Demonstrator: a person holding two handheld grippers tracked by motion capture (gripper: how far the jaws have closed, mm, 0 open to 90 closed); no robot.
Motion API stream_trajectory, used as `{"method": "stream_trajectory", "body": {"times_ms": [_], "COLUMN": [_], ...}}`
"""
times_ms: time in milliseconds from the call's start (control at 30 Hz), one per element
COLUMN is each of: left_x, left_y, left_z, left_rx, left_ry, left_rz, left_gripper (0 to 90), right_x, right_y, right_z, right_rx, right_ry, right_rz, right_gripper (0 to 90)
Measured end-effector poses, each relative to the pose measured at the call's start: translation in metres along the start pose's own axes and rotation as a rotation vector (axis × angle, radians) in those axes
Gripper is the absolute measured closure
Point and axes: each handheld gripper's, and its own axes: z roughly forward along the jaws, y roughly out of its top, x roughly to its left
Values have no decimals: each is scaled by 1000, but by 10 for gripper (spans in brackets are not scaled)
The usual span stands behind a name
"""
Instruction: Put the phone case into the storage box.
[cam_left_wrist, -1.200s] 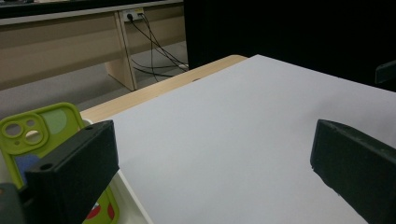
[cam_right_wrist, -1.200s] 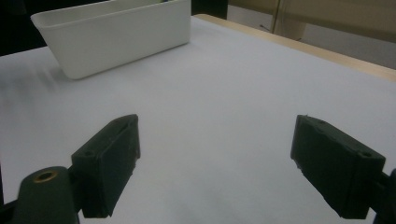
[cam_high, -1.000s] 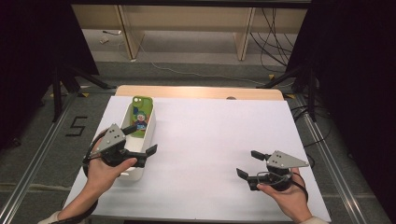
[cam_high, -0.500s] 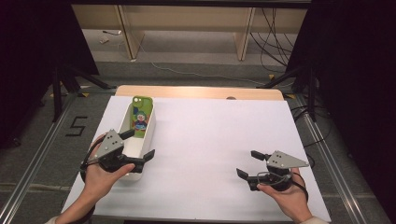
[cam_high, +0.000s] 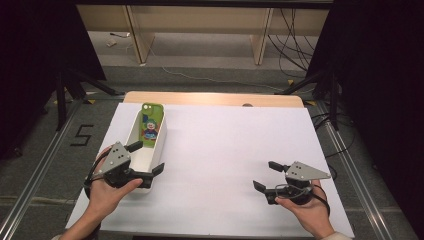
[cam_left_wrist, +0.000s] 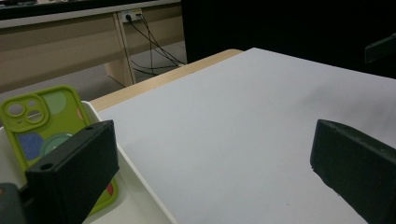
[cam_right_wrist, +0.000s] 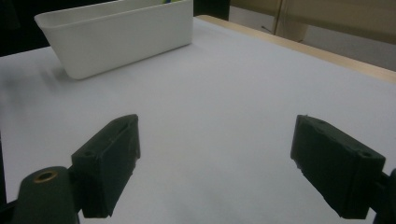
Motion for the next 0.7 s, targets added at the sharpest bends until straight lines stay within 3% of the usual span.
{"method": "stream_trajectory", "body": {"times_ms": [700], "left_x": [-1], "left_y": [-2], "left_z": [1], "left_rx": [-21], "left_ry": [-16], "left_rz": [-10], "left_gripper": [2], "right_x": [-1], "right_y": [0], "right_z": [-3], "right_rx": [-8], "right_ry": [1], "right_rz": [4], "right_gripper": [166]}}
